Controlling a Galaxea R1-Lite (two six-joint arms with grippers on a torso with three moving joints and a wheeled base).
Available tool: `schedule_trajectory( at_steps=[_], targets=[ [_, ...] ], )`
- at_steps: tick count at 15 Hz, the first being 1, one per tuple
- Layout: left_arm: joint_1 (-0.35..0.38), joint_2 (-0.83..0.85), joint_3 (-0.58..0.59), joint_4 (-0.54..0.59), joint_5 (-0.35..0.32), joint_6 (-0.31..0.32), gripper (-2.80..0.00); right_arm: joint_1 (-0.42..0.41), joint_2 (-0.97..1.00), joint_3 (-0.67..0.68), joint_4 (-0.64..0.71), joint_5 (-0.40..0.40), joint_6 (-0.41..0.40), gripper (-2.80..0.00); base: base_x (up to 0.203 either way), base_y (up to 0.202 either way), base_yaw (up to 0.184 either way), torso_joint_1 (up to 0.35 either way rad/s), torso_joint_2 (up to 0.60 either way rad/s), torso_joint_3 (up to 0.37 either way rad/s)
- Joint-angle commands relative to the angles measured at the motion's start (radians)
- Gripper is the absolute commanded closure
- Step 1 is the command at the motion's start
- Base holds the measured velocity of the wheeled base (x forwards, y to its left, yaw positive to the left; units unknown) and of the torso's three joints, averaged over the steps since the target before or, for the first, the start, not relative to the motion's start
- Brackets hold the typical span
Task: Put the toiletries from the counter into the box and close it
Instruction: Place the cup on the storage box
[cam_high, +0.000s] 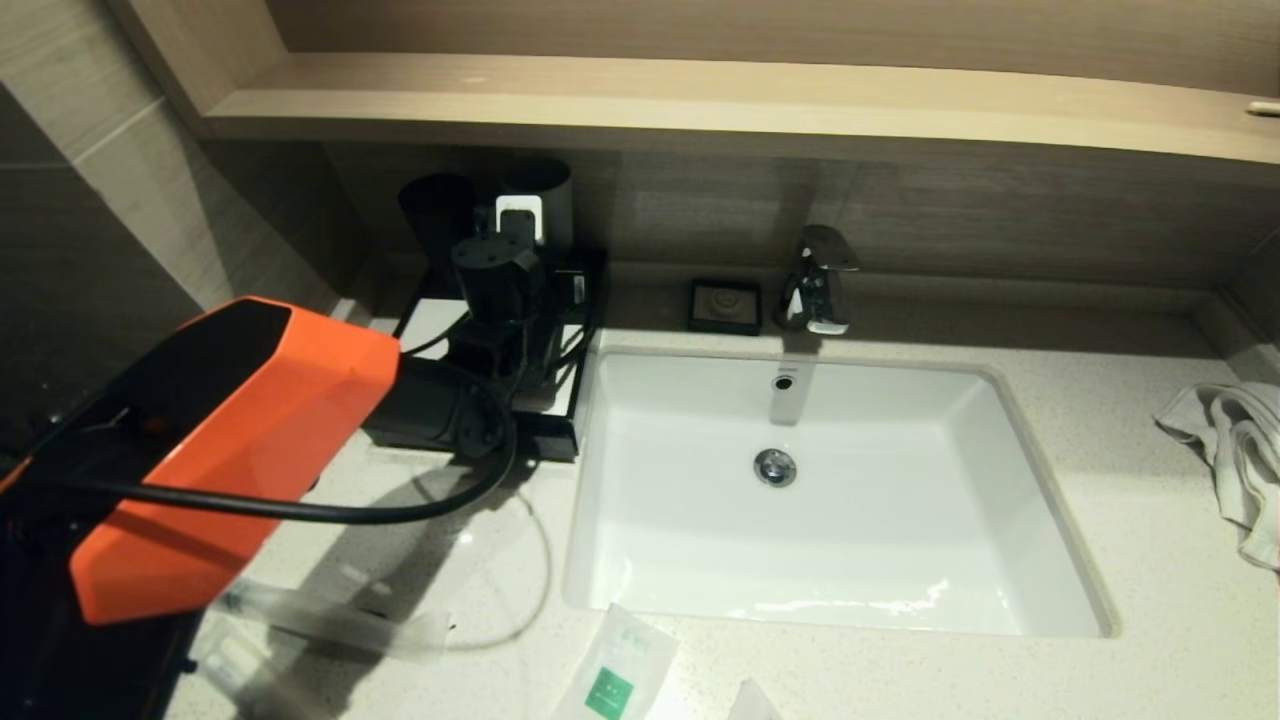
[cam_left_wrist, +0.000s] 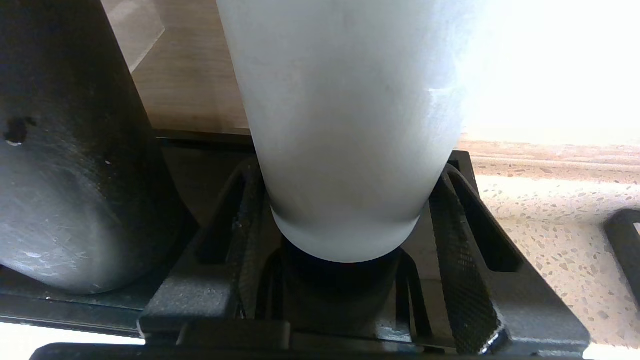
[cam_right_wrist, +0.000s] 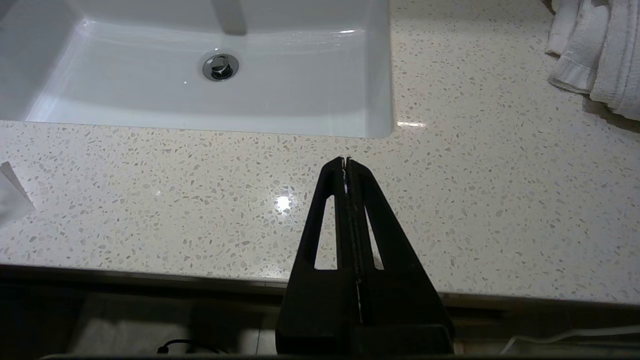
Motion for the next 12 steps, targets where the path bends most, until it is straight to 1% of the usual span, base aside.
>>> schedule_trajectory(
  at_steps=[1,6,12],
  targets=[
    [0.000,0.001,0.000,-0.006,0.003,0.000,0.00,-0.001,0.000,0.000,0.000,0.000,0.000,0.00,0.000,0.000,0.000,0.000,0.00,0.000],
    [-0.003,0.004,-0.014,0.005,0.003,0.000,0.00,0.000,0.000,0.000,0.000,0.000,0.000,0.00,0.000,0.000,0.000,0.000,0.00,0.000],
    [-0.002,0.003,0.003,0.005,0.004,0.004,0.00,0.000,0.000,0.000,0.000,0.000,0.000,0.00,0.000,0.000,0.000,0.000,0.00,0.000]
  ],
)
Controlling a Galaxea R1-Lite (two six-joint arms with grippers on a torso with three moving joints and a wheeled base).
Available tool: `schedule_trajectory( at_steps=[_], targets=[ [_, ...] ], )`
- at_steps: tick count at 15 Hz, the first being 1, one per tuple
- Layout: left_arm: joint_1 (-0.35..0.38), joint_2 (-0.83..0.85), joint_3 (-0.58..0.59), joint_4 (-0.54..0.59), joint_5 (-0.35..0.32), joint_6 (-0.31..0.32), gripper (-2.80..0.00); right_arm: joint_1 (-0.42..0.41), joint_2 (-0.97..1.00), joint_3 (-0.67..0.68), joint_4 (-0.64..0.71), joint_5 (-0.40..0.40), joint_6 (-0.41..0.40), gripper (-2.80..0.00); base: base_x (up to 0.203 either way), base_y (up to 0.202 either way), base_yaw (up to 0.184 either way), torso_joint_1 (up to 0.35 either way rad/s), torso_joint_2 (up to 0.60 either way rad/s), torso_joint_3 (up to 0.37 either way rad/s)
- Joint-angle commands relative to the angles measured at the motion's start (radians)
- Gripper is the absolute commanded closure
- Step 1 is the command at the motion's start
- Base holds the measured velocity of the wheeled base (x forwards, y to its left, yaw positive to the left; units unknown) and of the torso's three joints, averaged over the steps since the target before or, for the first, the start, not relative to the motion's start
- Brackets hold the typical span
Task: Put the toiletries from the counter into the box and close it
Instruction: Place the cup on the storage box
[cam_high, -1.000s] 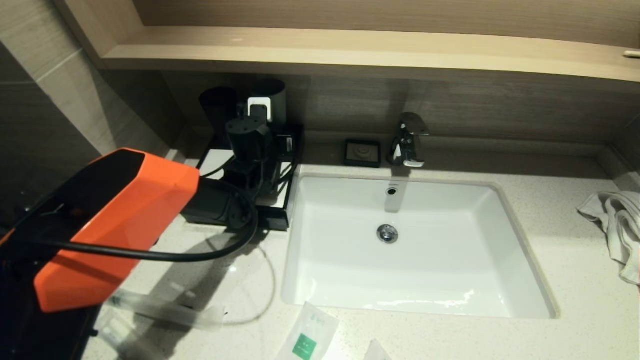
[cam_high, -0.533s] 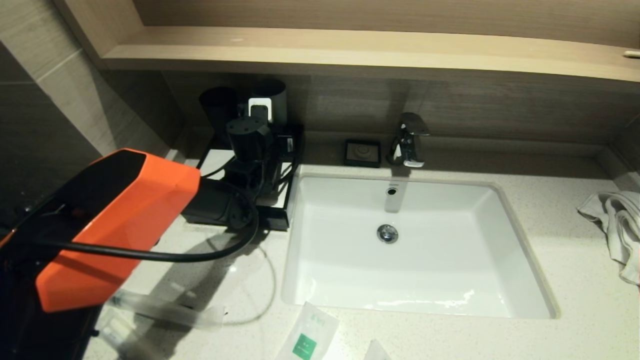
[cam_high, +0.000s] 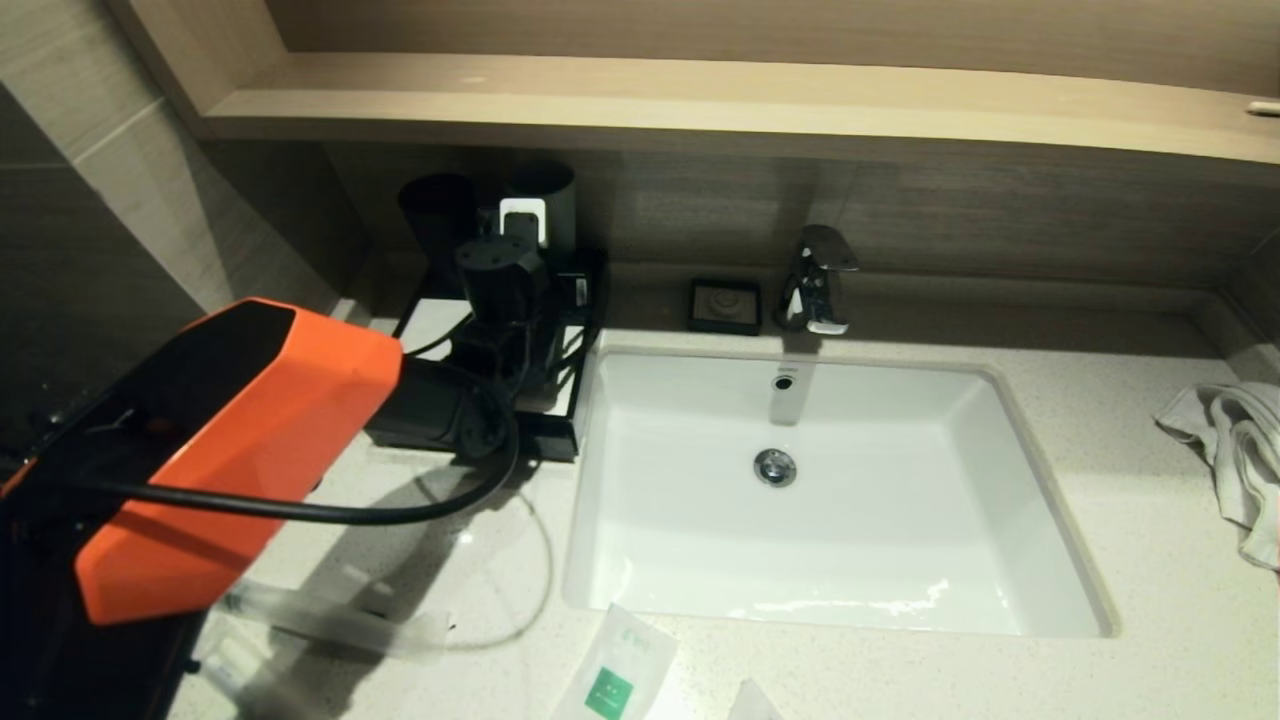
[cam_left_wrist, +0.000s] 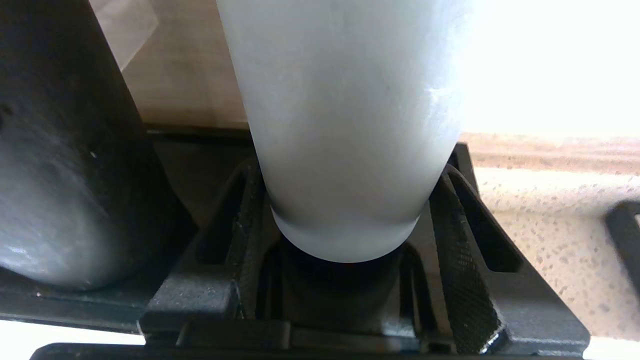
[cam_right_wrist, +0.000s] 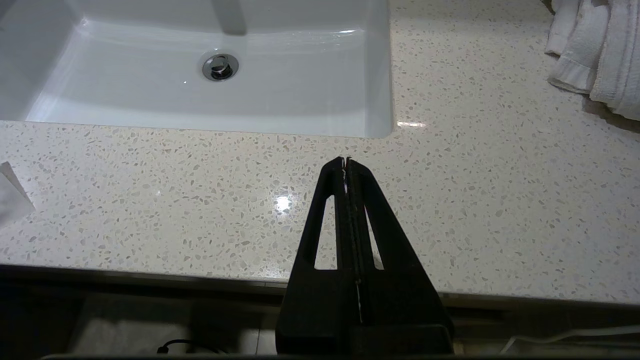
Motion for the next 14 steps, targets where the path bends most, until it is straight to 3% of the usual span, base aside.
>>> schedule_trajectory(
  at_steps=[1,2,7,14],
  targets=[
    [0.000,-0.001,0.004,-0.005,0.003,0.001,0.00,0.000,0.000,0.000,0.000,0.000,0.000,0.00,0.000,0.000,0.000,0.000,0.00,0.000],
    [0.000,0.000,0.004,-0.006,0.003,0.001,-2.80,0.000,0.000,0.000,0.000,0.000,0.000,0.00,0.000,0.000,0.000,0.000,0.00,0.000],
    [0.000,-0.009,0.014,-0.010,0.003,0.001,-2.80,0.000,0.000,0.000,0.000,0.000,0.000,0.00,0.000,0.000,0.000,0.000,0.00,0.000],
    [0.000,-0.079,0.111,-0.019,0.003,0.001,-2.80,-0.001,0.000,0.000,0.000,0.000,0.000,0.00,0.000,0.000,0.000,0.000,0.00,0.000]
  ],
)
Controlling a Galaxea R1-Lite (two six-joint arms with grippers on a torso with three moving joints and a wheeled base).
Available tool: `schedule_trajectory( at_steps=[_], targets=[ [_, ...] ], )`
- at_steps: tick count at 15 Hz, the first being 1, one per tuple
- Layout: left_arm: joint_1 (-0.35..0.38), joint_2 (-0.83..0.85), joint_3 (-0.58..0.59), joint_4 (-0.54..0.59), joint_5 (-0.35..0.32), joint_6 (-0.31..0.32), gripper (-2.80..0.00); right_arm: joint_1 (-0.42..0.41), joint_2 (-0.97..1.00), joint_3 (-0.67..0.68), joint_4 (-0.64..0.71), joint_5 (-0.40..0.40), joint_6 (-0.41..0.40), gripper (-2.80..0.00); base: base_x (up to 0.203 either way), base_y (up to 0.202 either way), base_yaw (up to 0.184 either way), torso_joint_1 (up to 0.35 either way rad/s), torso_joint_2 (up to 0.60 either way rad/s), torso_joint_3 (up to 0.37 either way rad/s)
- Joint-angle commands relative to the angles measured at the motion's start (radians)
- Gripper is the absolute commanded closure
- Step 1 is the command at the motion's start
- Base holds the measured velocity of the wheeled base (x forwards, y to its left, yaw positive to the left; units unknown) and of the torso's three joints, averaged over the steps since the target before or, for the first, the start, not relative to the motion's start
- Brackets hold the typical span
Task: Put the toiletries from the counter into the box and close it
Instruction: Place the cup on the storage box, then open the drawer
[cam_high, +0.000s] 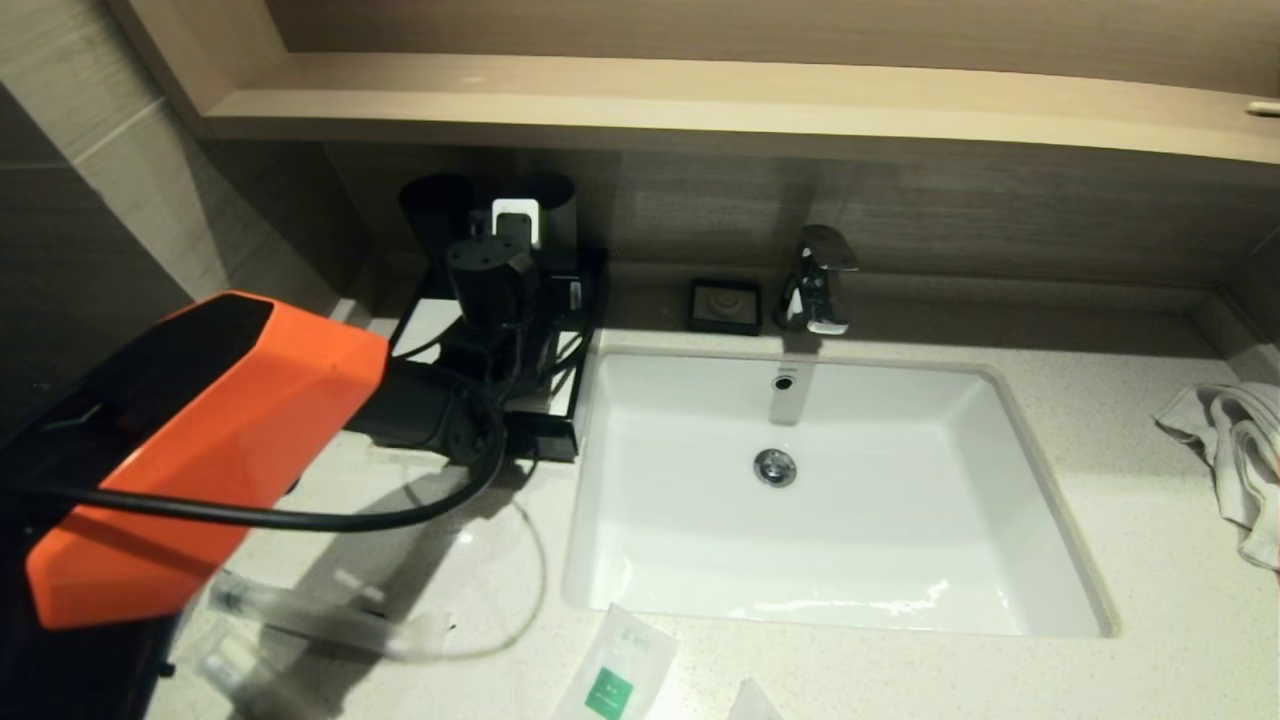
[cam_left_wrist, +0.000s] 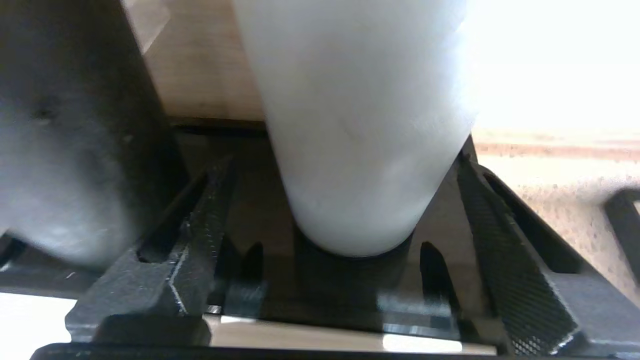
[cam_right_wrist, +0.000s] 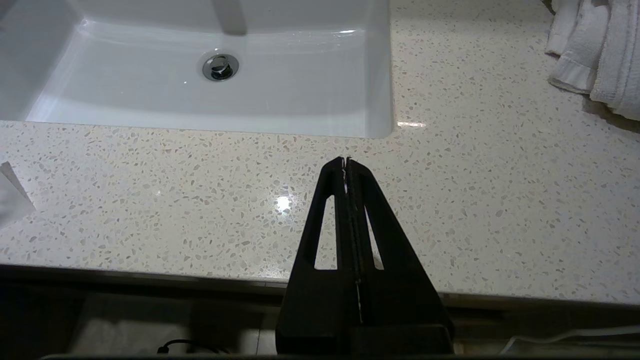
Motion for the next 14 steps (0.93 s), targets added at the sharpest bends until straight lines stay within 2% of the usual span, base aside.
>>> schedule_trajectory(
  at_steps=[1,5,8,14],
  targets=[
    [-0.001,-0.052,0.061,-0.008,0.002,-0.001,-2.80,0.000,0.000,0.000,0.000,0.000,0.000,0.00,0.000,0.000,0.000,0.000,0.00,0.000],
    [-0.008,-0.154,0.185,-0.013,0.001,-0.003,-2.80,0.000,0.000,0.000,0.000,0.000,0.000,0.00,0.000,0.000,0.000,0.000,0.00,0.000],
    [-0.011,-0.235,0.320,-0.050,0.001,-0.002,-2.80,-0.001,0.000,0.000,0.000,0.000,0.000,0.00,0.000,0.000,0.000,0.000,0.00,0.000],
    [-0.037,-0.496,0.686,-0.158,0.001,-0.003,-2.80,0.000,0.000,0.000,0.000,0.000,0.000,0.00,0.000,0.000,0.000,0.000,0.00,0.000]
  ],
)
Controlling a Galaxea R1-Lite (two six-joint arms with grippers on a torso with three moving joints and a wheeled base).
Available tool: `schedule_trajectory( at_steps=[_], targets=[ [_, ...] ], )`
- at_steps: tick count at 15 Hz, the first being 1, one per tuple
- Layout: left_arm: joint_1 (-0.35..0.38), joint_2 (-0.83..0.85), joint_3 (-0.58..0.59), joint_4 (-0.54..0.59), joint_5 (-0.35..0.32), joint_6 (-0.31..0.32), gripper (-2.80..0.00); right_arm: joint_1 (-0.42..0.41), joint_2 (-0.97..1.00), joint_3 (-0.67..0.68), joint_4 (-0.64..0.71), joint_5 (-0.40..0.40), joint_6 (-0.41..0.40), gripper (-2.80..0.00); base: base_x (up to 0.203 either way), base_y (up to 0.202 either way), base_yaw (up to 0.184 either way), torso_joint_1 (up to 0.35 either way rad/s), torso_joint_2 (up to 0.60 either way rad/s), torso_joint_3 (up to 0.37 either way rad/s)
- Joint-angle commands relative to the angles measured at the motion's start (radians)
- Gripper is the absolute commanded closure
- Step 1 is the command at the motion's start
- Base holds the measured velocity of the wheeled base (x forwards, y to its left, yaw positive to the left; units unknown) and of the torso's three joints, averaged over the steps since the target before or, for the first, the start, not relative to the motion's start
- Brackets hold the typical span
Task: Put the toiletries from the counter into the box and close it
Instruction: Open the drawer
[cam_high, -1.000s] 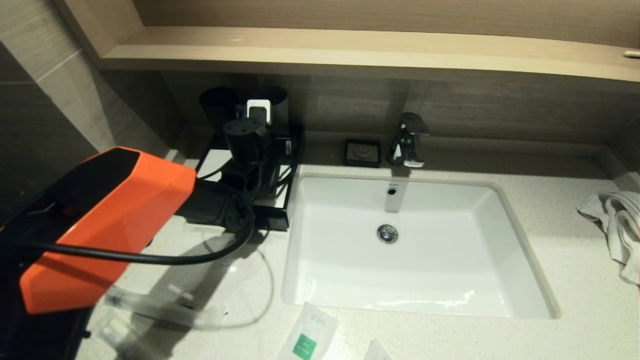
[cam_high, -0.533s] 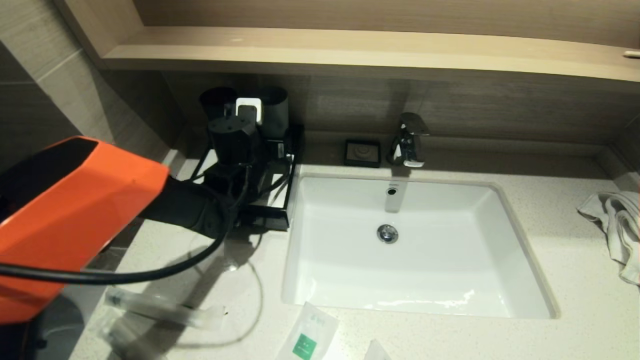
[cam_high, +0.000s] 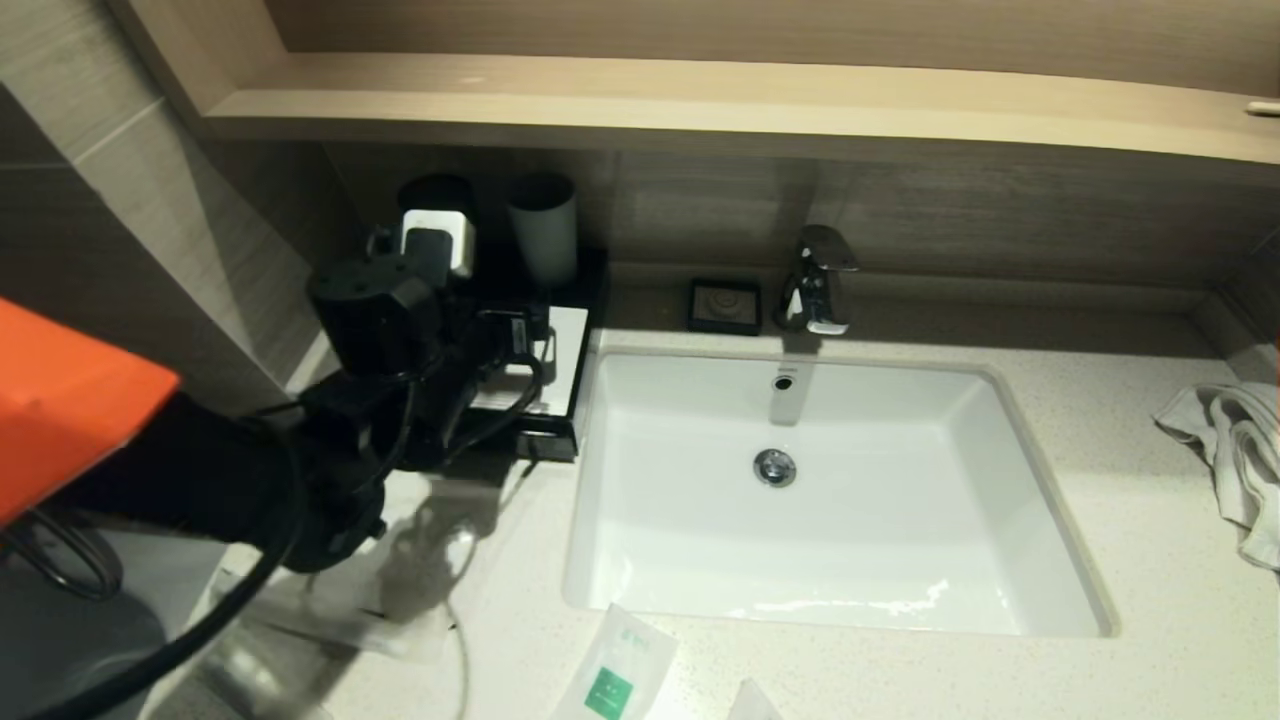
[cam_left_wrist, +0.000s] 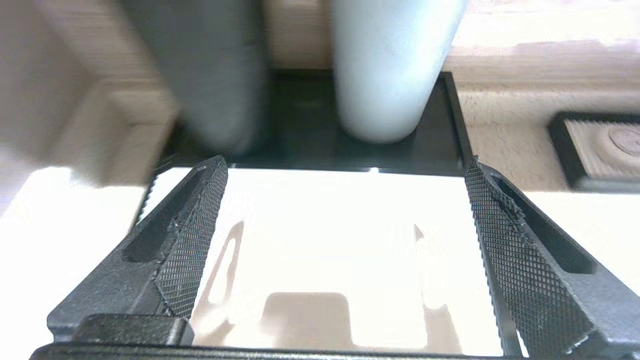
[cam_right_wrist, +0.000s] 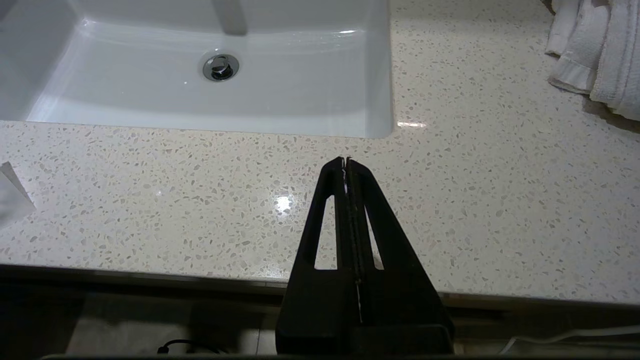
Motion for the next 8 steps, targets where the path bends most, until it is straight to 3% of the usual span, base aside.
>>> schedule_trajectory(
  at_steps=[1,2,5,8],
  targets=[
    [-0.006,-0.177,0.140,-0.012,0.002,0.001,-2.80,0.000,0.000,0.000,0.000,0.000,-0.002,0.00,0.000,0.000,0.000,0.000,0.00,0.000],
    [-0.008,-0.234,0.188,-0.010,0.002,0.002,0.00,-0.001,0.000,0.000,0.000,0.000,-0.001,0.00,0.000,0.000,0.000,0.000,0.00,0.000],
    [-0.012,-0.398,0.307,0.044,0.002,0.002,0.00,0.000,0.000,0.000,0.000,0.000,-0.001,0.00,0.000,0.000,0.000,0.000,0.00,0.000],
    [-0.012,-0.569,0.381,0.210,0.002,0.002,0.00,0.000,0.000,0.000,0.000,0.000,-0.002,0.00,0.000,0.000,0.000,0.000,0.00,0.000]
  ],
)
